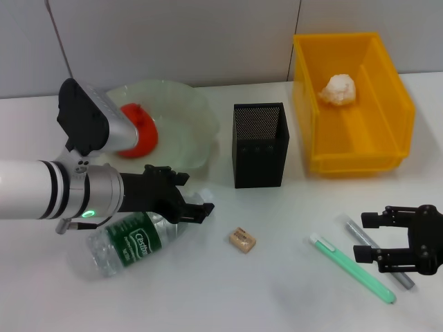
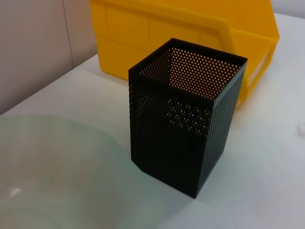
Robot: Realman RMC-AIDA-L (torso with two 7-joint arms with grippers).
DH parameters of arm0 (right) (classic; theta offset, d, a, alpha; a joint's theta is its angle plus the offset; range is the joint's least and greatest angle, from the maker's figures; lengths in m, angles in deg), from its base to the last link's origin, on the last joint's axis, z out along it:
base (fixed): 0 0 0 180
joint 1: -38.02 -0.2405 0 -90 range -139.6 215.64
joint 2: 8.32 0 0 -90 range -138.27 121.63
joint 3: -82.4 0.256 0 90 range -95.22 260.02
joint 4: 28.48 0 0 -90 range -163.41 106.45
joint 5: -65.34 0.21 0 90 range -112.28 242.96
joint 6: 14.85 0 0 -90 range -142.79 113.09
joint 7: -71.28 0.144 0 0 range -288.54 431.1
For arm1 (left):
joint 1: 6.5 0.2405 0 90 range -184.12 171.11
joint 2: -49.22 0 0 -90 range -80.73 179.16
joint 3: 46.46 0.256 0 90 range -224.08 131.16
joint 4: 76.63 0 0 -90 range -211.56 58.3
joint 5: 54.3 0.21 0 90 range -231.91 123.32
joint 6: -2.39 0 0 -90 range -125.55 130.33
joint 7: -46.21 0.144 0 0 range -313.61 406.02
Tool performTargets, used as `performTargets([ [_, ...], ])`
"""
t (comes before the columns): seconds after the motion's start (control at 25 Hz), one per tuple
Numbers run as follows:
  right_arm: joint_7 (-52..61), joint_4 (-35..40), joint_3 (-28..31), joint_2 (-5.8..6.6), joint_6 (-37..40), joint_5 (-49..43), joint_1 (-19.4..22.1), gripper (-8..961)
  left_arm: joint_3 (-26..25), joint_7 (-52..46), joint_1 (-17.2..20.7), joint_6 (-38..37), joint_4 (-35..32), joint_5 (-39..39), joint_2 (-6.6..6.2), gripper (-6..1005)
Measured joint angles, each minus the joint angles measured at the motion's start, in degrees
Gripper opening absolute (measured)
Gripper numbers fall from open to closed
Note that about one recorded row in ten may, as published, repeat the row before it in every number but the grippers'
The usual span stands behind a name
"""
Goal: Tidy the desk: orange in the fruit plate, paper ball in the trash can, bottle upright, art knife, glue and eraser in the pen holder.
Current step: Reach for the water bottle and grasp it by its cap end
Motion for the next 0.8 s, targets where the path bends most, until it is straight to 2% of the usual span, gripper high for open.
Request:
performTargets([
  [0.36,0.0,0.45,-0.01,0.0,-0.07,0.0,-0.31,753,5.45,0.0,-0.38,3.6,0.84,-2.23,0.0,746],
  [0.8,0.0,0.94,0.0,0.0,-0.28,0.0,-0.44,753,6.21,0.0,-0.36,3.98,0.9,-3.05,0.0,733],
])
